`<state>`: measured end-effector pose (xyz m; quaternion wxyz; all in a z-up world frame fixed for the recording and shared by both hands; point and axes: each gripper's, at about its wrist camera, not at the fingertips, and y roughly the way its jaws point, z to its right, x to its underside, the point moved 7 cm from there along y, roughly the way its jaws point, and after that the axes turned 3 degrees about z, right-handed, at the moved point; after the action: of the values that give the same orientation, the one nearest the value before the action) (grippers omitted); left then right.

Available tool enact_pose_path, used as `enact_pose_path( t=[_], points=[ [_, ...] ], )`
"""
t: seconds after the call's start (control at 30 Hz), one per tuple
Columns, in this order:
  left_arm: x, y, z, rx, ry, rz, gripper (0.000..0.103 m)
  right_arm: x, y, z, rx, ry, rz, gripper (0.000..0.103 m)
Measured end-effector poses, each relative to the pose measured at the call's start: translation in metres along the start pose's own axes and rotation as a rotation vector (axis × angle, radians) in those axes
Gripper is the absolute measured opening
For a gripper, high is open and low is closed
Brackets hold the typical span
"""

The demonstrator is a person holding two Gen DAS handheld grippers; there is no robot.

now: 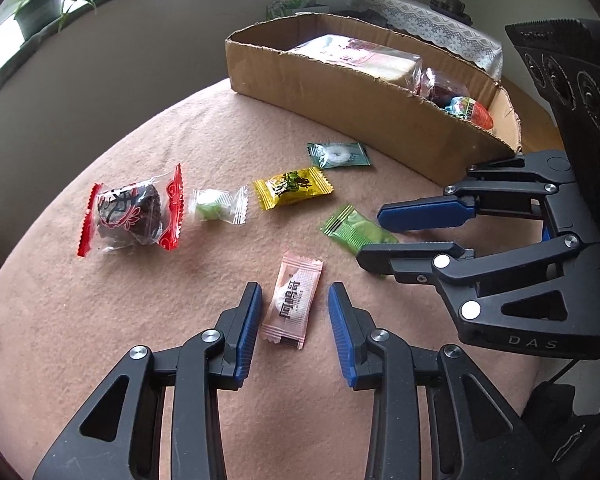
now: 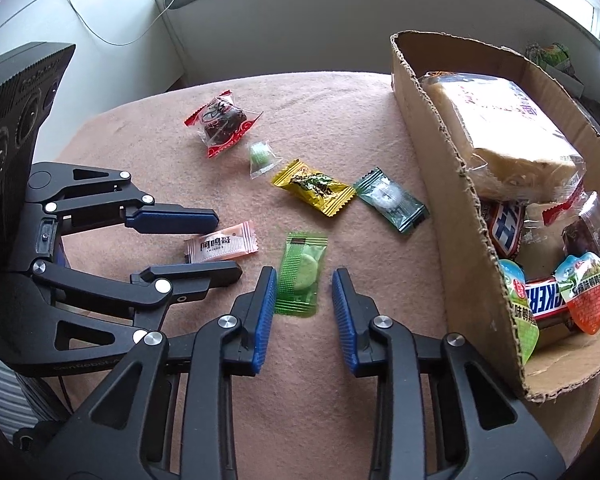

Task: Organize snacks
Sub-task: 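Grasp the pink-wrapped candy with the left tool while the right tool grasps the green square candy, then carry the pink candy and green candy into the box and open both tools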

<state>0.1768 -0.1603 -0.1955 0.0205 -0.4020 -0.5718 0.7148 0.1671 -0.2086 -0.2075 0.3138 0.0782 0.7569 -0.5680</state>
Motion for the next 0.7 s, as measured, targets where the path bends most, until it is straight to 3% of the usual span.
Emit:
enact_pose_path(
  t=[0.1, 0.23, 0.47, 0.7],
  points=[
    [-0.003, 0.004, 0.001, -0.027, 0.018, 0.004, 0.031, 0.001, 0.001, -0.001, 0.005, -0.013, -0.001, 0.027],
    [-0.002, 0.002, -0.001, -0.049, 0.001, 0.014, 0.018, 0.000, 0.002, -0.002, 0.011, -0.012, -0.002, 0.022],
    [0.007, -0.012, -0.009, -0.041, -0.086, 0.034, 0.018, 0.002, -0.009, -0.005, -0.006, 0.001, 0.021, 0.021],
    [0.004, -0.039, -0.019, -0.028, -0.178, 0.107, 0.018, -0.002, -0.037, -0.010, -0.024, 0.005, 0.076, 0.021]
  ],
)
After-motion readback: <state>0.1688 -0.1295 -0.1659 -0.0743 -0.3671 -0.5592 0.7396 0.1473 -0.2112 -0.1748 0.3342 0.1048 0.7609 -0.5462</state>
